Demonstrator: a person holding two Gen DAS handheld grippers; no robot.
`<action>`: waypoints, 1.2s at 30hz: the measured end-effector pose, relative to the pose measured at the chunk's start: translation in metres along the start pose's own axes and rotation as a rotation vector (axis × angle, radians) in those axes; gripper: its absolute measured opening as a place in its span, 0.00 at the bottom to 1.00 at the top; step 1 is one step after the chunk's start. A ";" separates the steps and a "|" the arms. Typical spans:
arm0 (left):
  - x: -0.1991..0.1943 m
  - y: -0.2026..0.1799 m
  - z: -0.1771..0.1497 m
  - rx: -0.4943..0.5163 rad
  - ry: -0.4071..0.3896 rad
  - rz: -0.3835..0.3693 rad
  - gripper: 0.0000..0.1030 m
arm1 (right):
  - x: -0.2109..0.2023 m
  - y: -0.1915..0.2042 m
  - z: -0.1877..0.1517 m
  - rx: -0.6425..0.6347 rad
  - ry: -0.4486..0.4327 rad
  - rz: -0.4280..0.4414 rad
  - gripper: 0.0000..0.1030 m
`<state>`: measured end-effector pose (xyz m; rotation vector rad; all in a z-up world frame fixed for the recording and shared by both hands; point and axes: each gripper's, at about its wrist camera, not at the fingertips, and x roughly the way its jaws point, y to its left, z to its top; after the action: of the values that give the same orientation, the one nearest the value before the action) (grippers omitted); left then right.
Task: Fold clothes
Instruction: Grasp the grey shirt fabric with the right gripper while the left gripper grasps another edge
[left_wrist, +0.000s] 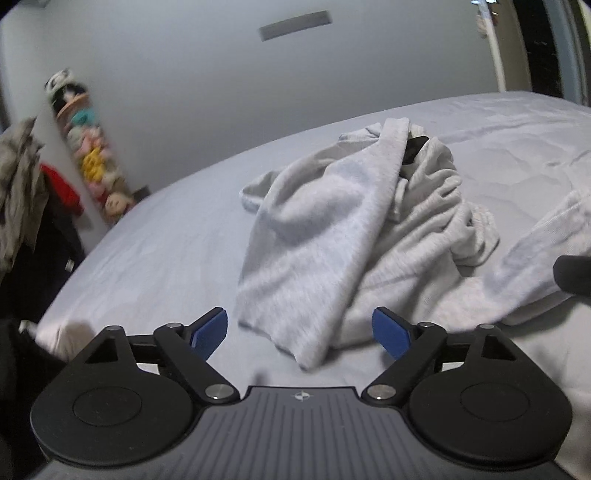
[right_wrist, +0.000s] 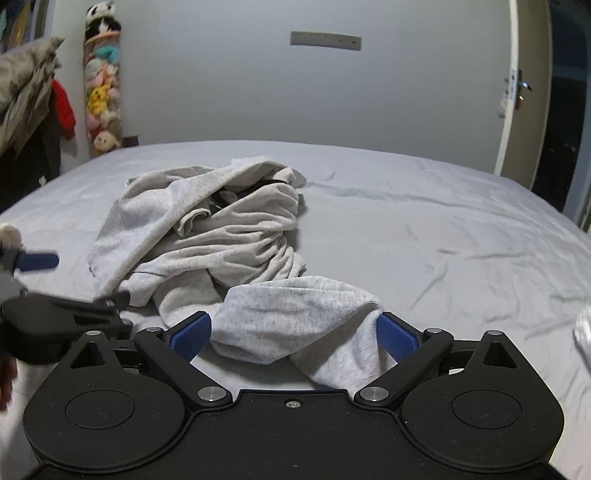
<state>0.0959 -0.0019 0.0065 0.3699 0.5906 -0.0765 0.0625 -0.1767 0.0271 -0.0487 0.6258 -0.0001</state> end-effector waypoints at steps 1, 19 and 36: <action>0.006 0.002 0.000 0.005 0.006 -0.017 0.69 | 0.004 0.000 0.003 -0.010 0.009 0.005 0.93; 0.016 -0.003 -0.009 -0.004 0.016 -0.089 0.21 | 0.048 0.009 -0.010 -0.076 0.133 0.056 0.23; -0.023 0.009 -0.002 0.004 0.012 0.046 0.03 | -0.021 -0.034 0.027 -0.107 0.122 -0.121 0.09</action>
<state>0.0776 0.0066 0.0210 0.3877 0.5936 -0.0315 0.0620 -0.2094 0.0631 -0.1916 0.7433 -0.0875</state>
